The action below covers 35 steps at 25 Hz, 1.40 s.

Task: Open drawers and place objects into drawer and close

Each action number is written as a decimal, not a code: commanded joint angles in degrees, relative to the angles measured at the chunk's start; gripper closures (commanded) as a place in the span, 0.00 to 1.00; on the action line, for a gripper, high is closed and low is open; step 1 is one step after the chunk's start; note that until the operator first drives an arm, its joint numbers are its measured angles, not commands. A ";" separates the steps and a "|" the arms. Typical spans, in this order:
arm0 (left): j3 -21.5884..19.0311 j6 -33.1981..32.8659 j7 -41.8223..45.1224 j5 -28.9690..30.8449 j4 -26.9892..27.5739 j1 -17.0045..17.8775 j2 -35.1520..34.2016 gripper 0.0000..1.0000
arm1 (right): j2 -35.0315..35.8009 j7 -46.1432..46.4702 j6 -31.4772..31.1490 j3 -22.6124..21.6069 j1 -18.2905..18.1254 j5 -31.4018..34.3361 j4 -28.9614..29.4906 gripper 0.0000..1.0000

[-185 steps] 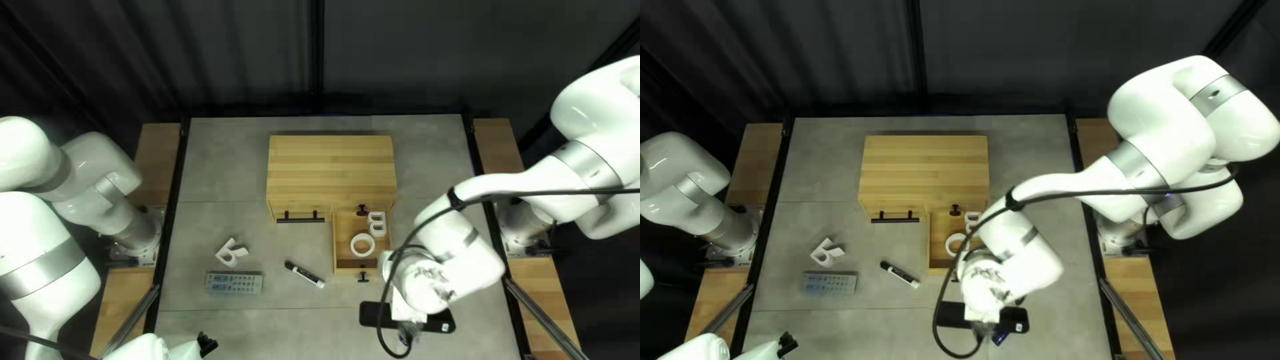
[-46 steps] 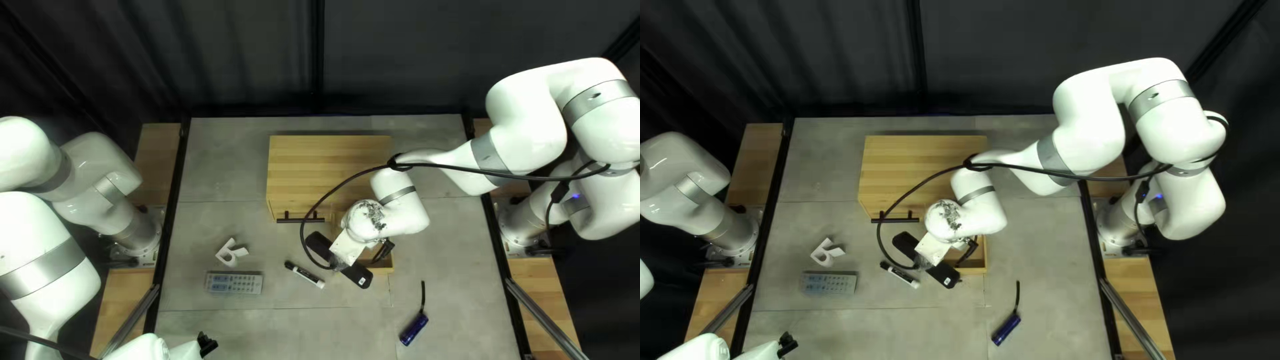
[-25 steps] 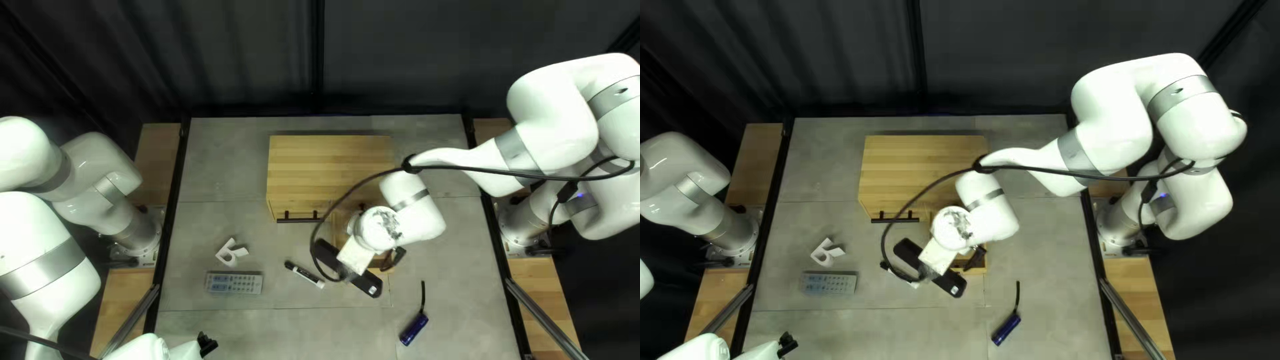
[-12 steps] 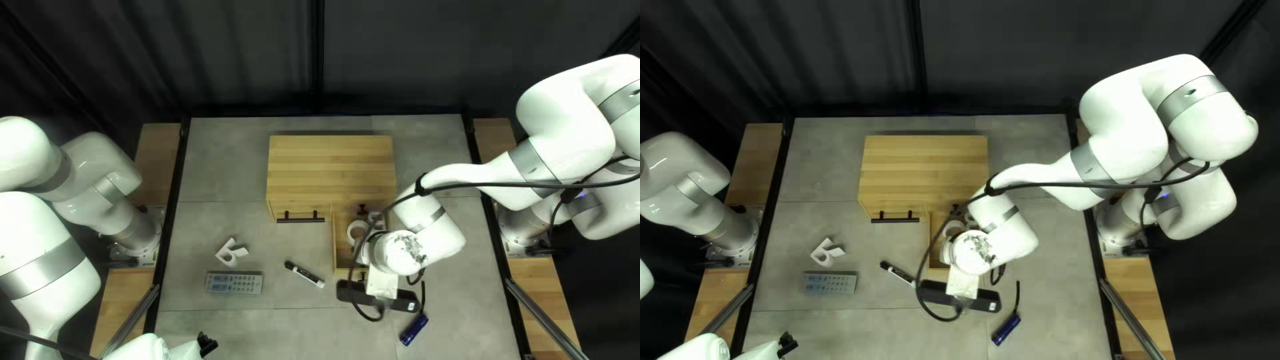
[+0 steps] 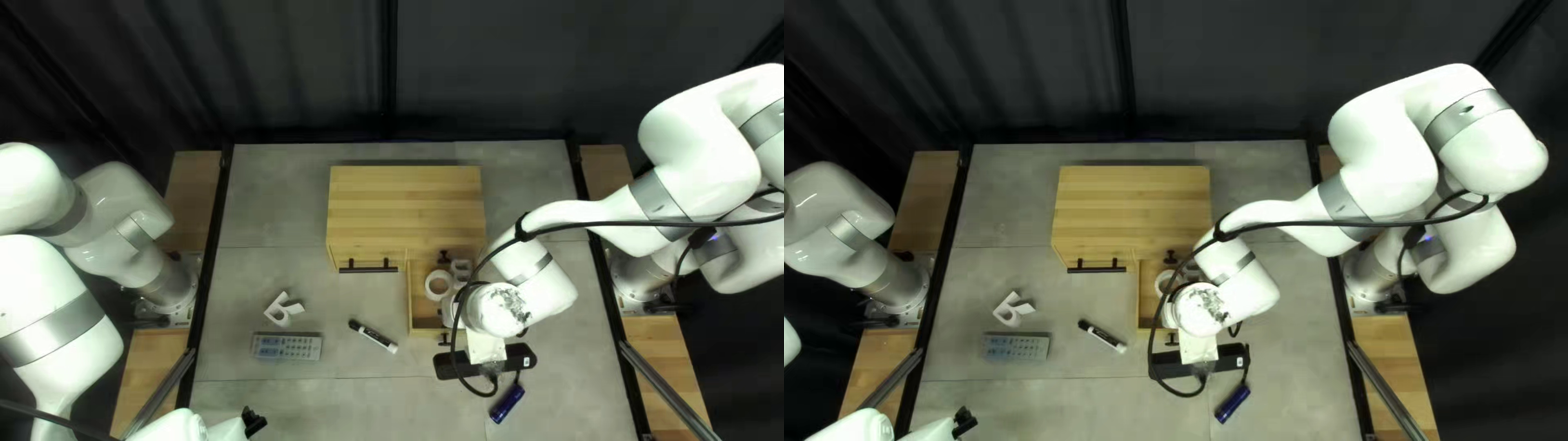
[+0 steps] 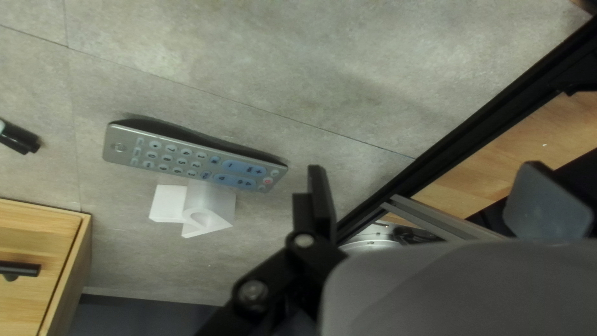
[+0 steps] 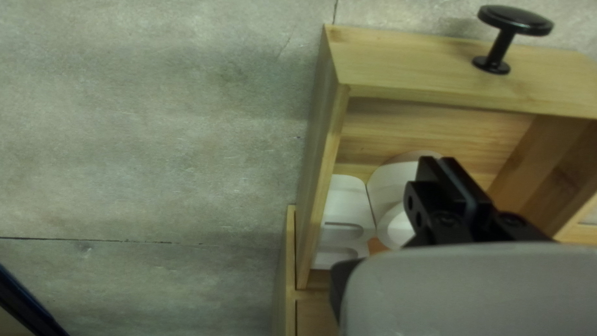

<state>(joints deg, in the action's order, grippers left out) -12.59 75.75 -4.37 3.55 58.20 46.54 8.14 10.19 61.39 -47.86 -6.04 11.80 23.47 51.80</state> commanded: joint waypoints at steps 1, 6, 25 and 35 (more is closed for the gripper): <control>0.00 0.00 0.00 0.00 0.00 0.00 0.00 0.00 | 1.53 0.03 -0.01 0.18 -0.15 -0.03 0.67 1.00; 0.00 0.00 0.00 0.00 0.00 0.00 0.00 0.00 | 1.58 -0.40 0.92 0.63 -0.38 0.85 -0.32 1.00; 0.00 0.00 0.00 0.00 0.00 0.00 0.00 0.00 | 3.77 0.04 0.89 0.29 -0.22 0.21 2.71 1.00; 0.00 0.00 0.00 0.00 0.00 0.00 0.00 0.00 | 4.88 0.06 1.39 0.45 -0.33 0.33 3.55 1.00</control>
<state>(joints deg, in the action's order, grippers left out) -12.59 75.75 -4.37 3.55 58.20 46.54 8.14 14.72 61.35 -46.20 -5.52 11.38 23.89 54.80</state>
